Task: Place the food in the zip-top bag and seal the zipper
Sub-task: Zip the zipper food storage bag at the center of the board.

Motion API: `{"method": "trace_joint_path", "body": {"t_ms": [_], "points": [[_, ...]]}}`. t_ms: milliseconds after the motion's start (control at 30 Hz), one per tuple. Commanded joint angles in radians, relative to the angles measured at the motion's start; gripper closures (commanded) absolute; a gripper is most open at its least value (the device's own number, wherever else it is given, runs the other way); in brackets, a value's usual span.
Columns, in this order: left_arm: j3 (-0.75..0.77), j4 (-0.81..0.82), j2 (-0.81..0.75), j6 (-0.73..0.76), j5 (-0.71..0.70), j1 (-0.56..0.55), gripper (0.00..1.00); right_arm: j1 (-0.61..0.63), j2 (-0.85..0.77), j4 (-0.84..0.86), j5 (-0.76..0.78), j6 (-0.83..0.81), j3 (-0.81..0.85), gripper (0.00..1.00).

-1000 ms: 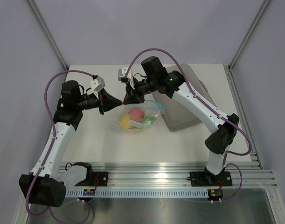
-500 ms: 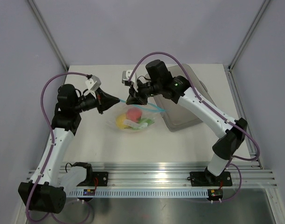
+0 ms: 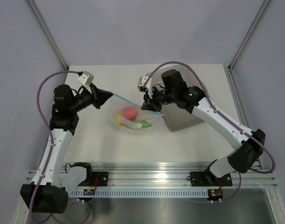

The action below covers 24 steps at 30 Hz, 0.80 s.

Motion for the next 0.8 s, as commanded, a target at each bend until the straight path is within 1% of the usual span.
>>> {"method": "trace_joint_path", "body": {"t_ms": [0, 167, 300, 467, 600, 667, 767], "points": [[0.027, 0.098, 0.001, -0.024, -0.149, 0.037, 1.00, -0.019, -0.097, -0.026, 0.052, 0.055, -0.073, 1.00], [0.027, 0.104, 0.006, -0.038, -0.189, 0.044, 1.00, -0.033, -0.208, -0.017, 0.124, 0.086, -0.217, 1.00], [0.022, 0.105, 0.012, -0.046, -0.193, 0.044, 1.00, -0.041, -0.297, -0.019, 0.167, 0.118, -0.291, 1.00], [0.019, 0.104, 0.018, -0.047, -0.192, 0.043, 1.00, -0.044, -0.371, -0.031, 0.216, 0.143, -0.363, 1.00], [0.014, 0.104, 0.023, -0.059, -0.178, 0.044, 1.00, -0.046, -0.407, -0.026, 0.230, 0.158, -0.391, 1.00], [0.008, 0.141, 0.021, -0.072, -0.175, 0.044, 1.00, -0.045, -0.407, -0.020, 0.232, 0.162, -0.392, 1.00], [0.007, 0.138, 0.018, -0.067, -0.178, 0.044, 1.00, -0.045, -0.395, -0.019, 0.235, 0.159, -0.380, 1.00]]}}
